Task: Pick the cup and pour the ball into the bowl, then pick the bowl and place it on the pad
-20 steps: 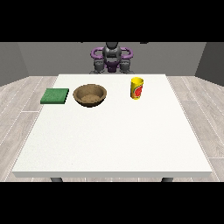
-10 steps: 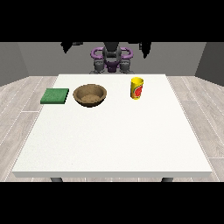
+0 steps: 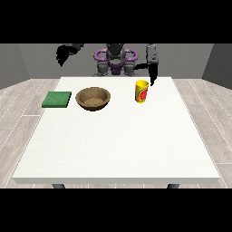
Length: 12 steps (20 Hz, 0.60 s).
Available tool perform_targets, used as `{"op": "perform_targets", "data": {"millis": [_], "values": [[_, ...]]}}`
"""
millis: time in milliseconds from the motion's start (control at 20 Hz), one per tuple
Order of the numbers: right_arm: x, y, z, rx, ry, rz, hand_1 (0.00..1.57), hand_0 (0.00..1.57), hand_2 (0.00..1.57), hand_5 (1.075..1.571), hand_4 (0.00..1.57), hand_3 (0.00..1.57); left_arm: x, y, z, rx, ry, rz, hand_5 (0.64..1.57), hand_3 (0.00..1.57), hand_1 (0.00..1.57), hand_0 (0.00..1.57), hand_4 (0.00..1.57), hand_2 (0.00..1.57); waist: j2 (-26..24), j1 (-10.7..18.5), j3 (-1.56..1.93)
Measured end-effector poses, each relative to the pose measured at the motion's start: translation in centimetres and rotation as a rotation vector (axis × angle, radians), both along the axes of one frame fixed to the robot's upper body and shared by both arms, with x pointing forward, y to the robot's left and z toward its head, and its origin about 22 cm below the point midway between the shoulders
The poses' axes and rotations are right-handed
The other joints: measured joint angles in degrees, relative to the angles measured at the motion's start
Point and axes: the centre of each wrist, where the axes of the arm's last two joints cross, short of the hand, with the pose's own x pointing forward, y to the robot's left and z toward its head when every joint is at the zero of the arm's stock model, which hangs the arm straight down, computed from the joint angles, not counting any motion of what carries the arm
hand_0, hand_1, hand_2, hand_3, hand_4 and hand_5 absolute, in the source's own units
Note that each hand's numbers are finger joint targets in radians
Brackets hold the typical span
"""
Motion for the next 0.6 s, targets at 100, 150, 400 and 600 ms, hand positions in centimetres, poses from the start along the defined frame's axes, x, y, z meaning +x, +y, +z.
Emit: {"op": "perform_targets", "data": {"millis": [100, 150, 400, 600], "values": [[0.2, -0.1, -0.2, 0.001, -0.004, 0.004, 0.00, 0.00, 0.00, 1.558, 0.66, 0.00, 0.7, 0.3, -1.3, 0.008, 0.008, -0.007, 1.442, 0.00, 0.00, 0.00, 0.00, 0.00, 0.3, -0.2, 0.00], [0.3, -0.6, -0.4, 0.001, -0.009, -0.002, 0.00, 0.00, 0.00, 1.560, 0.67, 0.00, 0.7, 0.5, -2.0, 0.013, 0.007, -0.009, 1.441, 0.00, 0.00, 0.00, 0.00, 0.00, 0.5, -0.1, 0.00], [1.1, -2.8, -1.4, 0.010, 0.015, -0.017, 0.00, 0.00, 0.00, 1.562, 0.67, 0.00, 1.4, 0.9, -4.6, 0.024, 0.039, -0.027, 1.422, 0.00, 0.00, 0.00, 0.17, 0.00, -0.6, 0.5, 0.00], [1.6, -4.0, -1.9, 0.003, 0.023, -0.019, 0.00, 0.00, 0.00, 1.564, 0.68, 0.00, 2.4, 0.7, -6.2, 0.026, 0.062, -0.019, 1.423, 0.00, 0.00, 0.00, 0.18, 0.00, -0.9, 0.1, 0.00]]}}
